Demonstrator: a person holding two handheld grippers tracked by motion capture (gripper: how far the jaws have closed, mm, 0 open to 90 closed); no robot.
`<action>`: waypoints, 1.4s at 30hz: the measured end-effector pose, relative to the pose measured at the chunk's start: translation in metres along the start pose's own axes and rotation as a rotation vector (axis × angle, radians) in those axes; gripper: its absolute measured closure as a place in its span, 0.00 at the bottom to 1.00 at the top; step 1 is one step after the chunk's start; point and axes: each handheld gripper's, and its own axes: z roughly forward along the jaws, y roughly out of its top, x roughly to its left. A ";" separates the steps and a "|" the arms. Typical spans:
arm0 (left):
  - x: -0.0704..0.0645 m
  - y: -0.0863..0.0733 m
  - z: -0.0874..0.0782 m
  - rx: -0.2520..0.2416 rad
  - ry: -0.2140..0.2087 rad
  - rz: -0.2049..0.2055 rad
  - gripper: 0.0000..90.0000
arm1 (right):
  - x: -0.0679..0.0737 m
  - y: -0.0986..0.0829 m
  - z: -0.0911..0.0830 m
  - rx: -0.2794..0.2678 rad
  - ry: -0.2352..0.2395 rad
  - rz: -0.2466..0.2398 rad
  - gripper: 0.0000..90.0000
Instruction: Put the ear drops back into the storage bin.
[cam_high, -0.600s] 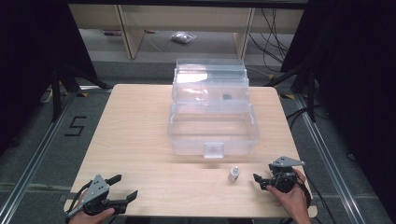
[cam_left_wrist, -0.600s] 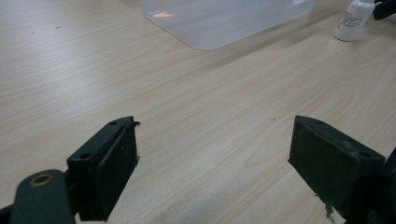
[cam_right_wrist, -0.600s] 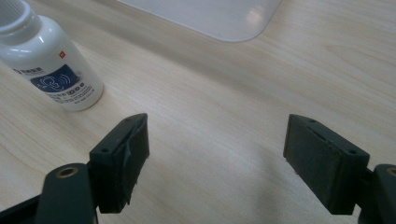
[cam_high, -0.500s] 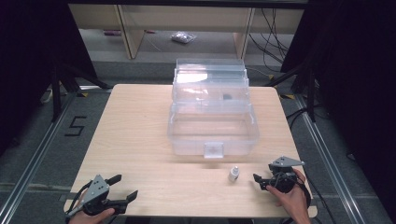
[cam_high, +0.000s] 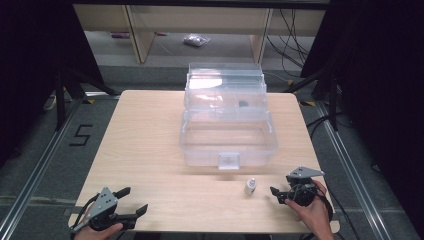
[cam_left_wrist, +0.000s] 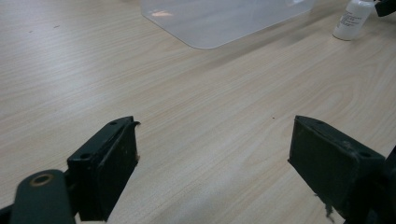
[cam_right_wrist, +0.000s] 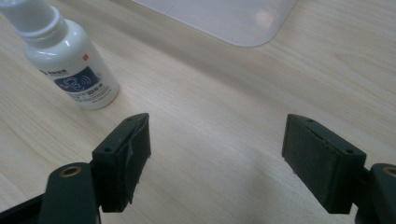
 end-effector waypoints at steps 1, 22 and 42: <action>0.000 0.000 0.000 -0.001 -0.001 0.000 0.16 | 0.002 0.002 -0.001 0.008 0.013 0.011 0.27; 0.001 0.000 0.000 0.000 0.001 -0.001 0.16 | 0.023 0.021 -0.015 0.105 0.045 -0.097 0.28; 0.002 0.000 -0.001 -0.002 0.010 -0.008 0.16 | 0.048 0.046 -0.020 0.192 0.092 -0.299 0.28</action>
